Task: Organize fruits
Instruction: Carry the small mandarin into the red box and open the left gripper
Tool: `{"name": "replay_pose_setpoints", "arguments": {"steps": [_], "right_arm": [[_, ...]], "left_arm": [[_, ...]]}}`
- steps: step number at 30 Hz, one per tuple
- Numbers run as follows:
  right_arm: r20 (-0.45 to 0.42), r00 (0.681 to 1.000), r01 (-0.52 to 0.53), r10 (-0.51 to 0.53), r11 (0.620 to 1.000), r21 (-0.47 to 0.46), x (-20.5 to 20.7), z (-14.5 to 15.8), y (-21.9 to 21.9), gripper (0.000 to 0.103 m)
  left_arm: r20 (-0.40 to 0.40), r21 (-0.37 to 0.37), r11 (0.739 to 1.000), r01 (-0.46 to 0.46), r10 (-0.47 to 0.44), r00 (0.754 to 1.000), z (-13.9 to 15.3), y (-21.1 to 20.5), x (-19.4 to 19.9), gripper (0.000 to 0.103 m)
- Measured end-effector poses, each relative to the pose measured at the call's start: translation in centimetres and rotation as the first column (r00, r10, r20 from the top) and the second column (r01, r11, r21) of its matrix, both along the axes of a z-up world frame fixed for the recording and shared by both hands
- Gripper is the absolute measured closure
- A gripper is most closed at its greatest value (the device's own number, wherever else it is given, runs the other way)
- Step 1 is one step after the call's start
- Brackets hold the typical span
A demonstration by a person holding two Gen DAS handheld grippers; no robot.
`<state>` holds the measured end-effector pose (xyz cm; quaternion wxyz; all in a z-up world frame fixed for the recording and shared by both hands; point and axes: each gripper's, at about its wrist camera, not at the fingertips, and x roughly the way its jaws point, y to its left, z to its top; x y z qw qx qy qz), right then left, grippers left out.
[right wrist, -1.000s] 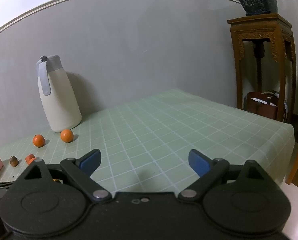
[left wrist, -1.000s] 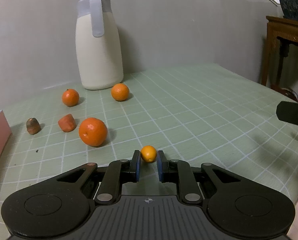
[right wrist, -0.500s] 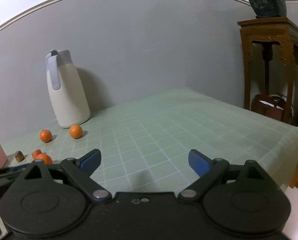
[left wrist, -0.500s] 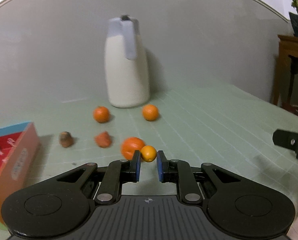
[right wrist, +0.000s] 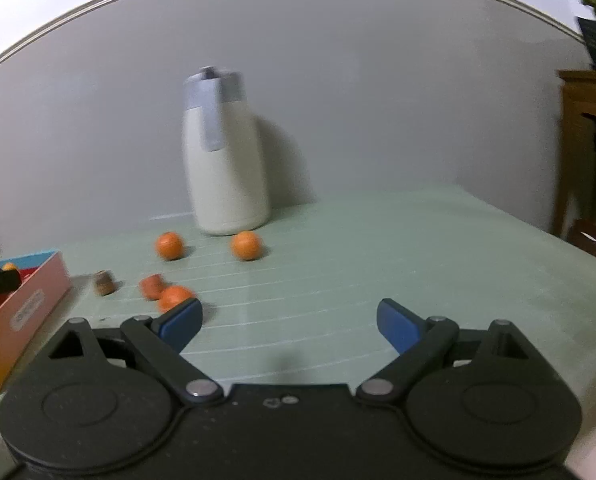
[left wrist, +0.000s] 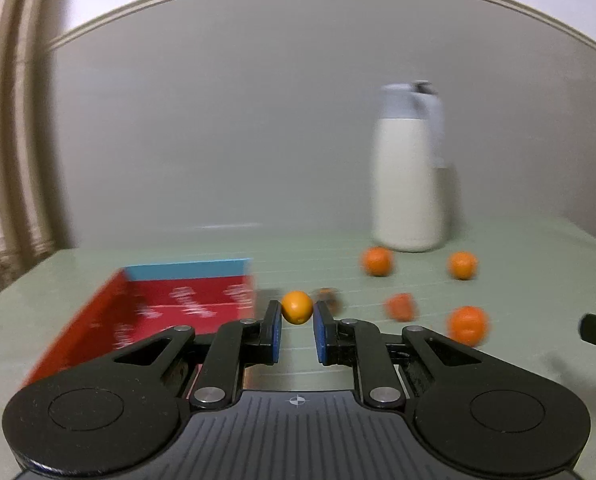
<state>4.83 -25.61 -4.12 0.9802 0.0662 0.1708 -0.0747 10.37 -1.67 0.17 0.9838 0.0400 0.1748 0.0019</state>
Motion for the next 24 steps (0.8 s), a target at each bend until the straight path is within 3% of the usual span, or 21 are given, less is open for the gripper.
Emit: {"name": "replay_pose_setpoints", "arguments": {"steps": [10, 24], "right_arm": [[-0.022, 0.987, -0.158, 0.157, 0.987, -0.035, 2.7, -0.3, 6.4, 0.009], [-0.06, 0.977, -0.206, 0.203, 0.978, -0.038, 5.6, -0.9, 8.6, 0.009]], "left_arm": [[-0.102, -0.036, 0.982, -0.184, 0.179, 0.978, -2.1, 7.7, 2.0, 0.086], [-0.198, -0.067, 0.964, -0.258, 0.24, 0.95, -3.9, 10.0, 3.1, 0.086]]}}
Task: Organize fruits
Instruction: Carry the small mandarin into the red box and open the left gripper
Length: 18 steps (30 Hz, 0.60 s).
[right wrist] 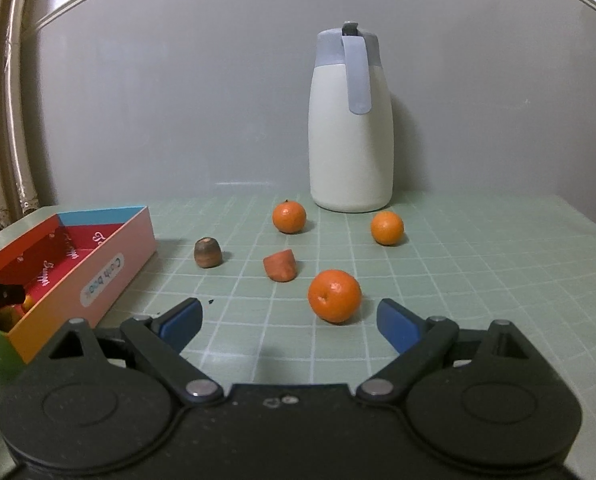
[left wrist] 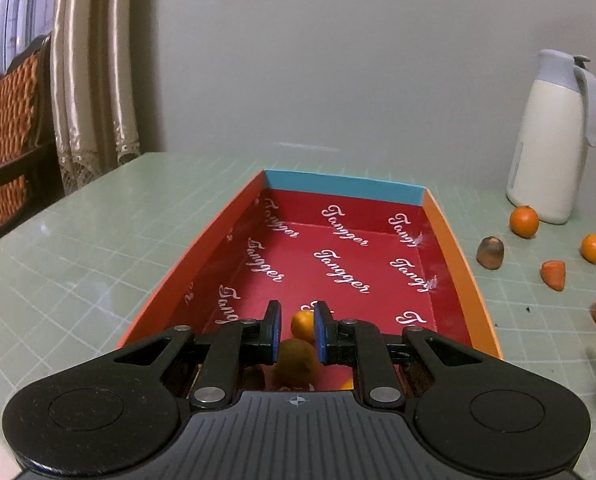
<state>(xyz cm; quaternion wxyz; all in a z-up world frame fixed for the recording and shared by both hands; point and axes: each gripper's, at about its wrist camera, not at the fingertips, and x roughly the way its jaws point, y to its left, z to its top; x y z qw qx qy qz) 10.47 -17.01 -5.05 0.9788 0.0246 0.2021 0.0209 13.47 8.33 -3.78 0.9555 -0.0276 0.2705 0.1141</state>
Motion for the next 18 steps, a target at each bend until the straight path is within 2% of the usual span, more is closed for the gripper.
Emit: {"name": "replay_pose_setpoints", "arguments": {"steps": [3, 12, 18], "right_arm": [[-0.007, 1.0, 0.005, -0.005, 1.0, 0.001, 0.8, -0.1, -0.2, 0.009], [-0.049, 0.999, 0.017, -0.016, 1.0, 0.016, 3.3, -0.8, -1.3, 0.011], [-0.08, 0.997, 0.025, -0.023, 0.999, 0.023, 4.6, -1.0, -1.8, 0.016]], "left_arm": [[0.008, -0.017, 1.0, -0.003, 0.004, 1.0, 0.0, 0.3, 0.1, 0.086], [0.049, 0.002, 1.0, -0.019, 0.019, 0.999, 0.6, 0.8, -0.4, 0.085], [0.056, 0.007, 1.0, -0.014, 0.013, 0.998, 0.6, 0.6, -0.3, 0.082]]}}
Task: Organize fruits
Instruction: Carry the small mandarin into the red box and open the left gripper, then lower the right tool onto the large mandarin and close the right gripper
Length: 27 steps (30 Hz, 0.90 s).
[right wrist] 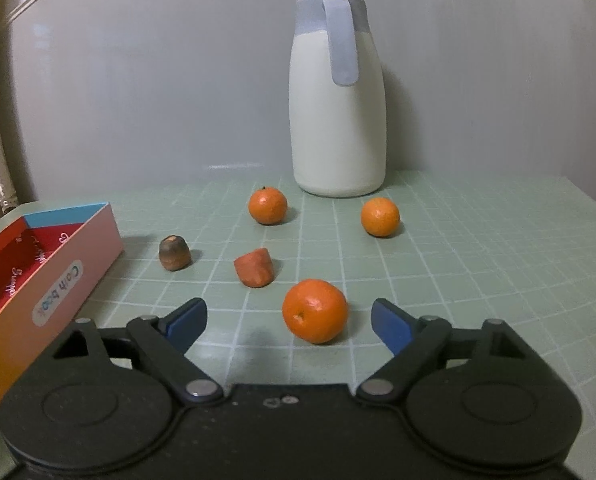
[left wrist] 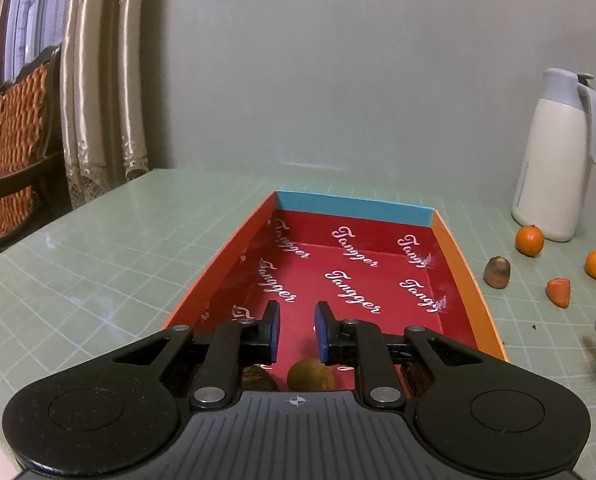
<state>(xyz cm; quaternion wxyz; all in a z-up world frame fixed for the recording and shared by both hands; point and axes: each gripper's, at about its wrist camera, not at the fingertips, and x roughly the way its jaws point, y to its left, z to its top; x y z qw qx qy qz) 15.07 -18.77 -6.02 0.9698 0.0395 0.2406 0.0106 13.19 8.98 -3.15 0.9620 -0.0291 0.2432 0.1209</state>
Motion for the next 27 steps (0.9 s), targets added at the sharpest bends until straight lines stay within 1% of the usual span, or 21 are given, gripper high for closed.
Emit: {"name": "replay_pose_setpoints", "arguments": {"steps": [1, 2, 3, 4, 5, 6, 9, 12, 13, 15, 17, 22, 25, 27], "right_arm": [[-0.008, 1.0, 0.002, -0.002, 1.0, 0.006, 0.2, 0.0, -0.1, 0.017], [-0.018, 1.0, 0.003, -0.002, 1.0, 0.013, 0.4, -0.1, -0.2, 0.019], [-0.028, 1.0, 0.002, -0.001, 1.0, 0.021, 0.6, -0.1, -0.3, 0.019], [-0.039, 0.999, 0.001, 0.0, 1.0, 0.029, 0.9, -0.2, -0.5, 0.019], [-0.051, 0.999, 0.003, -0.001, 0.999, 0.037, 1.0, -0.3, -0.6, 0.02], [-0.061, 0.998, 0.003, -0.001, 0.999, 0.044, 1.2, -0.4, -0.7, 0.02], [-0.075, 0.997, 0.004, 0.001, 0.998, 0.058, 1.6, -0.4, -0.9, 0.021], [-0.076, 0.997, 0.006, -0.004, 0.999, 0.033, 2.0, -0.3, -0.7, 0.021], [-0.089, 0.996, 0.003, 0.0, 0.999, 0.033, 2.3, -0.4, -0.6, 0.023], [-0.099, 0.995, -0.001, 0.005, 0.999, 0.043, 2.6, -0.5, -0.7, 0.027], [-0.105, 0.994, -0.001, 0.006, 0.999, 0.044, 2.8, -0.6, -0.6, 0.032], [-0.117, 0.993, 0.002, 0.004, 0.999, 0.05, 3.3, -0.7, -0.5, 0.04], [-0.116, 0.993, 0.005, 0.0, 0.999, 0.047, 3.3, -0.7, -0.5, 0.042], [-0.112, 0.994, 0.009, -0.005, 0.999, 0.043, 3.3, -0.7, -0.4, 0.046]], "left_arm": [[-0.002, -0.002, 1.0, 0.001, -0.001, 1.0, -0.1, 0.0, 0.0, 0.081], [-0.004, -0.003, 1.0, 0.002, -0.002, 1.0, -0.1, -0.1, 0.0, 0.074], [-0.003, -0.002, 1.0, 0.001, -0.001, 1.0, -0.1, -0.2, 0.0, 0.063], [0.002, 0.003, 1.0, -0.002, 0.002, 1.0, -0.1, -0.3, -0.1, 0.057], [0.012, 0.013, 1.0, -0.008, 0.007, 1.0, 0.0, -0.4, -0.2, 0.047], [0.021, 0.022, 1.0, -0.009, 0.009, 1.0, 0.1, -0.5, -0.3, 0.043], [0.029, 0.035, 0.999, 0.0, -0.001, 1.0, 0.2, -0.8, -0.5, 0.043], [0.027, 0.043, 0.999, -0.002, 0.0, 1.0, 0.2, -0.8, -0.7, 0.042], [0.028, 0.045, 0.999, -0.003, 0.002, 1.0, 0.2, -0.7, -0.7, 0.041], [0.032, 0.05, 0.999, -0.012, 0.01, 0.999, 0.3, -0.5, -0.9, 0.033], [0.04, 0.056, 0.998, -0.021, 0.018, 0.999, 0.4, -0.2, -1.2, 0.03], [0.042, 0.065, 0.997, -0.033, 0.031, 0.999, 0.6, 0.4, -1.7, 0.029], [0.043, 0.058, 0.998, -0.016, 0.013, 0.999, 0.9, 0.8, -2.1, 0.029], [0.046, 0.062, 0.998, -0.006, 0.003, 0.999, 1.1, 0.8, -2.5, 0.029]]}}
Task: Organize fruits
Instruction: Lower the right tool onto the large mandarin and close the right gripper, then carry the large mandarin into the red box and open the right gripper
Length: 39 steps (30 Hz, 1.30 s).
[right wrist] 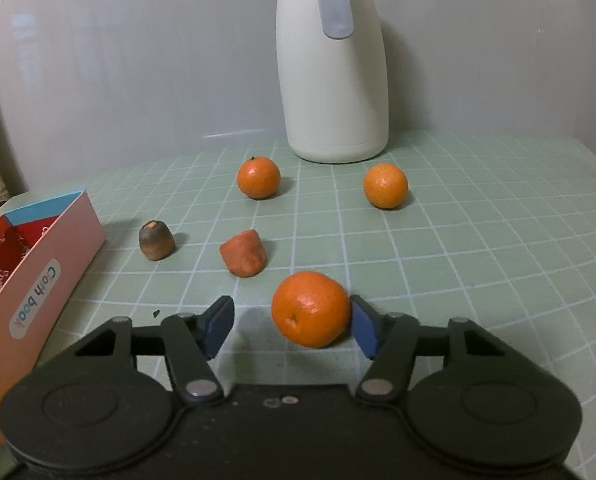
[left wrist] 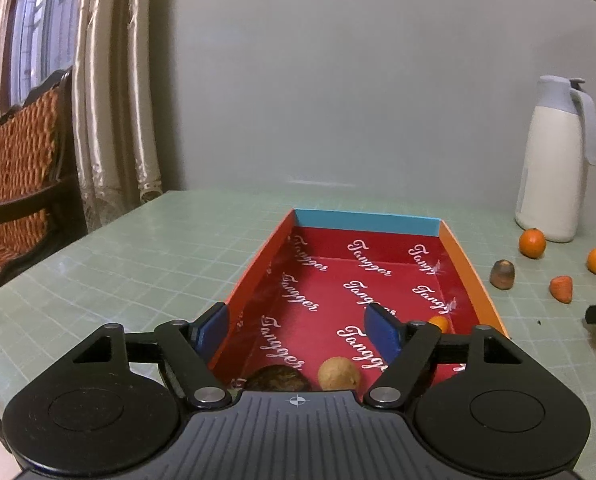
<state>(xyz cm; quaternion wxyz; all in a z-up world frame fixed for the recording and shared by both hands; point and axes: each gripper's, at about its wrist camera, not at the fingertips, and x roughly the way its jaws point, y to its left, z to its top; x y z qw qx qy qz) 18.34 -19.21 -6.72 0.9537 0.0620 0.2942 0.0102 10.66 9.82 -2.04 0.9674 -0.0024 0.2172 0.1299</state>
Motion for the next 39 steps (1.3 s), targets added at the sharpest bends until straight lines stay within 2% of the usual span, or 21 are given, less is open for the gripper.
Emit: {"name": "replay_pose_setpoints", "arguments": {"steps": [2, 5, 9, 29, 39], "right_arm": [[0.011, 1.0, 0.003, -0.003, 1.0, -0.001, -0.1, 0.1, 0.0, 0.052], [0.009, 1.0, -0.011, 0.011, 1.0, -0.008, 0.0, 0.1, 0.2, 0.06], [0.008, 1.0, -0.021, 0.021, 1.0, -0.002, -0.1, 0.2, 0.2, 0.064], [0.04, 0.998, -0.047, 0.047, 0.999, 0.015, -1.8, 0.7, -0.1, 0.065], [0.1, 0.988, -0.12, 0.119, 0.993, 0.005, -3.7, 2.1, 2.0, 0.065]], "left_arm": [[0.009, 0.001, 1.0, 0.003, -0.003, 1.0, 0.2, 0.1, -0.5, 0.028], [0.02, 0.003, 1.0, -0.012, 0.012, 1.0, 0.4, 0.4, -1.2, 0.016], [0.028, -0.013, 1.0, -0.015, 0.016, 0.999, 0.5, 0.9, -1.7, 0.015], [0.053, -0.023, 0.997, -0.079, 0.081, 0.995, 0.7, 2.7, -3.6, 0.014], [0.068, -0.043, 0.989, -0.139, 0.142, 0.988, 0.9, 4.6, -5.0, 0.013]]}}
